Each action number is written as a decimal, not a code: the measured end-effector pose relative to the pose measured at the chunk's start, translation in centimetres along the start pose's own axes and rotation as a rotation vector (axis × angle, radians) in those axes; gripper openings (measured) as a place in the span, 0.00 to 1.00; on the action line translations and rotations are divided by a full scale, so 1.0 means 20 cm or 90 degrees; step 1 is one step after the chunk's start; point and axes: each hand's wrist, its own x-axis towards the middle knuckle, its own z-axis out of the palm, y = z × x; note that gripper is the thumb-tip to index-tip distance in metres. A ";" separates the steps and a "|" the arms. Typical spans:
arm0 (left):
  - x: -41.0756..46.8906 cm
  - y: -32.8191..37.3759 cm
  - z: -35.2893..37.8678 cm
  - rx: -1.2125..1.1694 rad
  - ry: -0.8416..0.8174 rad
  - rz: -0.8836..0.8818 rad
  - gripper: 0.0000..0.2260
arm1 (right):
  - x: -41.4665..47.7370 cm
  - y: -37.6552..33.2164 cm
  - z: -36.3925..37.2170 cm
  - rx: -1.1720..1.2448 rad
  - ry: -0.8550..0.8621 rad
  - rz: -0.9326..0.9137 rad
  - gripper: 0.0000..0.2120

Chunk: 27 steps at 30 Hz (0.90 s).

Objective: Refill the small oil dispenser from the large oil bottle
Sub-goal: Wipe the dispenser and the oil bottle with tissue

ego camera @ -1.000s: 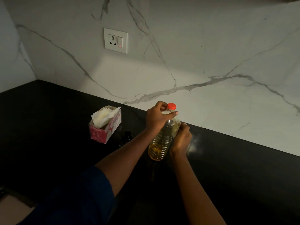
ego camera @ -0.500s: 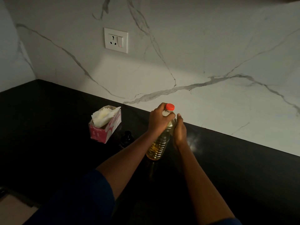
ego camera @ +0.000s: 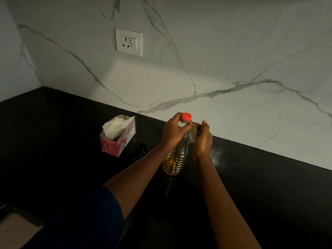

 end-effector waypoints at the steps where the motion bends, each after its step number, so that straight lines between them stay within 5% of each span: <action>1: 0.00 0.00 -0.01 0.001 -0.005 0.003 0.15 | 0.03 -0.03 0.01 -0.024 -0.020 0.004 0.24; 8: 0.00 0.00 -0.02 0.006 -0.029 -0.007 0.16 | 0.12 -0.12 0.05 -0.056 -0.203 0.093 0.27; 20: 0.01 0.01 0.02 0.037 0.001 -0.034 0.15 | -0.20 0.04 0.06 -0.082 0.142 -0.107 0.16; 27: 0.00 0.02 0.03 0.046 0.008 -0.028 0.14 | -0.39 0.24 0.04 -0.215 0.068 -0.222 0.22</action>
